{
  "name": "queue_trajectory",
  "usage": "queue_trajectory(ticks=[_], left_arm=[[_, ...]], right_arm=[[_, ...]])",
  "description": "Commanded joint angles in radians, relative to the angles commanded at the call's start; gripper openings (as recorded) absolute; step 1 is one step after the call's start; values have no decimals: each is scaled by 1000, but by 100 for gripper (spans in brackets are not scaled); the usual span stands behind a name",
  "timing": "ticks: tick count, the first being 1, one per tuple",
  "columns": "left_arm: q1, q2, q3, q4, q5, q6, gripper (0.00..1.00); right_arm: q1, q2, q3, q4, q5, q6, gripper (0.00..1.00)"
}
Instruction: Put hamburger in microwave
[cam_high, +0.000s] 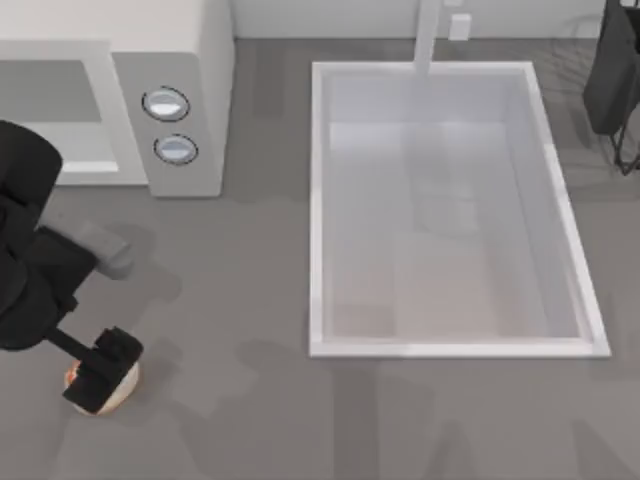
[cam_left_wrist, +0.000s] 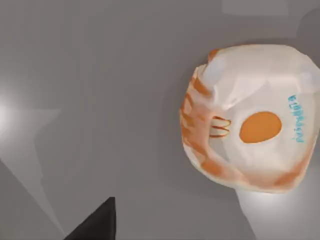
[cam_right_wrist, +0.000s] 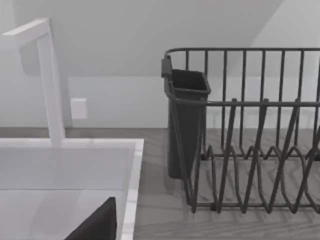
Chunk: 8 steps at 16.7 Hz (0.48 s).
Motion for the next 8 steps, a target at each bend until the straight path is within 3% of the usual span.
queue_trajectory(ticks=[4, 8], left_arm=[[-32, 190, 149, -111, -5, 52, 100], [-40, 225, 189, -135, -7, 65, 100]], right_arm=[[0, 0, 0, 0, 0, 0, 100], [0, 0, 0, 0, 0, 0, 100]])
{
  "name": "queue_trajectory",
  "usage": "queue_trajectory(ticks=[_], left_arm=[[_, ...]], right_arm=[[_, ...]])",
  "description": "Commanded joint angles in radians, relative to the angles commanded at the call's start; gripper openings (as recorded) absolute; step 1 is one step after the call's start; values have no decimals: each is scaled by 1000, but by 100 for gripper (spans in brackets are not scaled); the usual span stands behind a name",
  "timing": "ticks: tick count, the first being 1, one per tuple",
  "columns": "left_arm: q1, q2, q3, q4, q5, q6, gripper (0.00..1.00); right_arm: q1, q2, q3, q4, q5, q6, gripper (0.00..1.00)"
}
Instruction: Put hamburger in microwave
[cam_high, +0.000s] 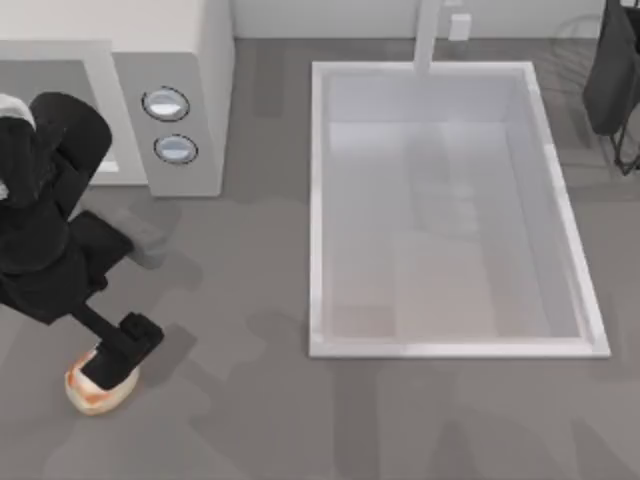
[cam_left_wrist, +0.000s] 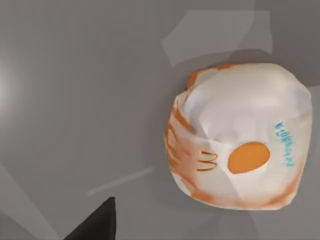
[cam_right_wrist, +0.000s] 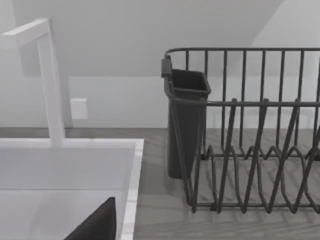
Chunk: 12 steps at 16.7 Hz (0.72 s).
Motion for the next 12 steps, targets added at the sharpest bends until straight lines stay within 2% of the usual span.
queue_trajectory(ticks=[6, 12], left_arm=[[2, 19, -27, 42, 0, 2, 100], [3, 146, -147, 304, 0, 4, 100]], right_arm=[[0, 0, 0, 0, 0, 0, 100], [0, 0, 0, 0, 0, 0, 100]])
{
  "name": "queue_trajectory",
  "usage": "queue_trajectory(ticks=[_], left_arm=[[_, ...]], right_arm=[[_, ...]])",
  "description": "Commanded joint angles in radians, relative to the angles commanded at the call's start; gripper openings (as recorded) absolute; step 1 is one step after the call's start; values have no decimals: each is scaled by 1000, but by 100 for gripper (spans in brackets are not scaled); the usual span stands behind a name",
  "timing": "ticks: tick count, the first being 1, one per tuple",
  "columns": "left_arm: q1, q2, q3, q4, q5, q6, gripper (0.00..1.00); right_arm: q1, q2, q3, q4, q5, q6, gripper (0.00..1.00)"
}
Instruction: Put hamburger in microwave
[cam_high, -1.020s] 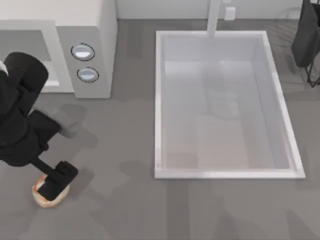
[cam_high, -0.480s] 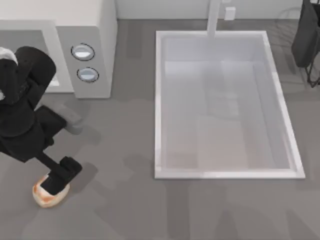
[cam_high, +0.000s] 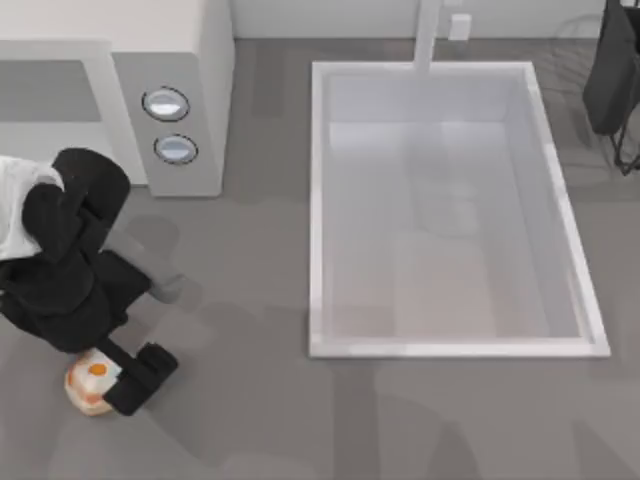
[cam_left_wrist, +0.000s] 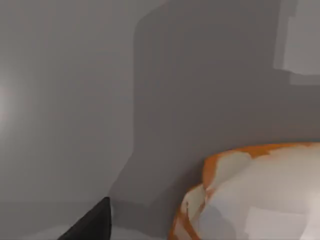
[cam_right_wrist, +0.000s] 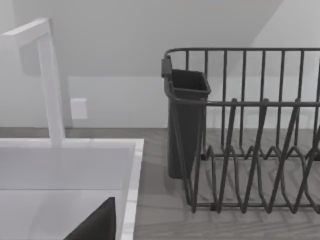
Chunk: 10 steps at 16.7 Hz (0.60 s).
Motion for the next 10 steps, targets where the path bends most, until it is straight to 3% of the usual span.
queue_trajectory(ticks=[6, 10], left_arm=[[0, 27, -23, 39, 0, 1, 100], [0, 27, -23, 39, 0, 1, 70]], right_arm=[[0, 0, 0, 0, 0, 0, 100], [0, 0, 0, 0, 0, 0, 100]])
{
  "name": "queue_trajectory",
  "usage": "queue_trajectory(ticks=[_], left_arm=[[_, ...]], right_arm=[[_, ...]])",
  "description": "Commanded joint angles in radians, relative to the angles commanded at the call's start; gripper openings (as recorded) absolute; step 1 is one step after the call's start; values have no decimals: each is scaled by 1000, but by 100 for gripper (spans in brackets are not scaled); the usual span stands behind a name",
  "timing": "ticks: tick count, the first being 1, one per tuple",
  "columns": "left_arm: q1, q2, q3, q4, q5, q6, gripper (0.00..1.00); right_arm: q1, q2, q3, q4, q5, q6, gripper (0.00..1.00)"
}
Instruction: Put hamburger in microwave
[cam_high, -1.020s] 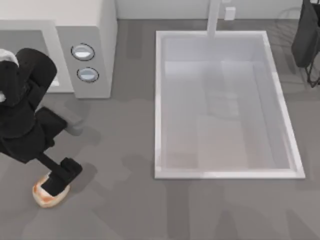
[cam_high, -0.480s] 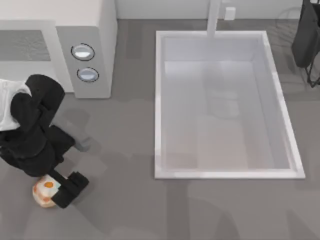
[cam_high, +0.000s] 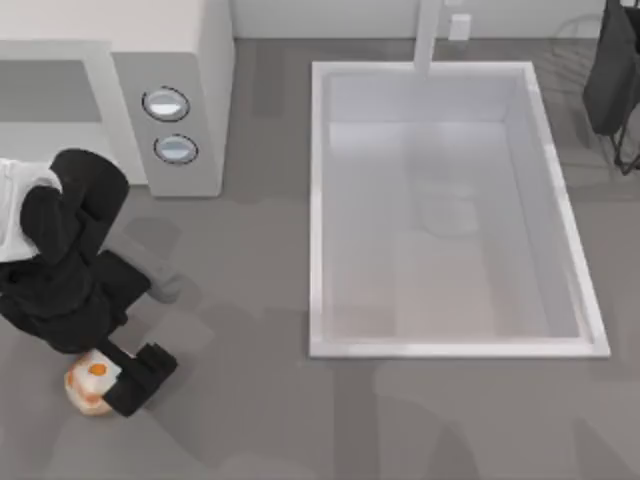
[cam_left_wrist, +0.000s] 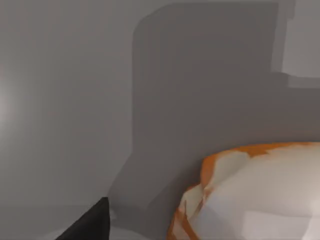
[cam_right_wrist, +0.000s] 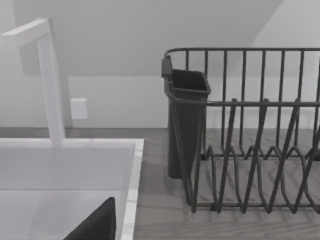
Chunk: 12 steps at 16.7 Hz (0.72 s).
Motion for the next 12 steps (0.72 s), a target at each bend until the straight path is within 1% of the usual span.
queue_trajectory(ticks=[9, 10, 12], left_arm=[[0, 0, 0, 0, 0, 0, 2], [0, 0, 0, 0, 0, 0, 0], [0, 0, 0, 0, 0, 0, 0]], right_arm=[[0, 0, 0, 0, 0, 0, 100], [0, 0, 0, 0, 0, 0, 100], [0, 0, 0, 0, 0, 0, 100]])
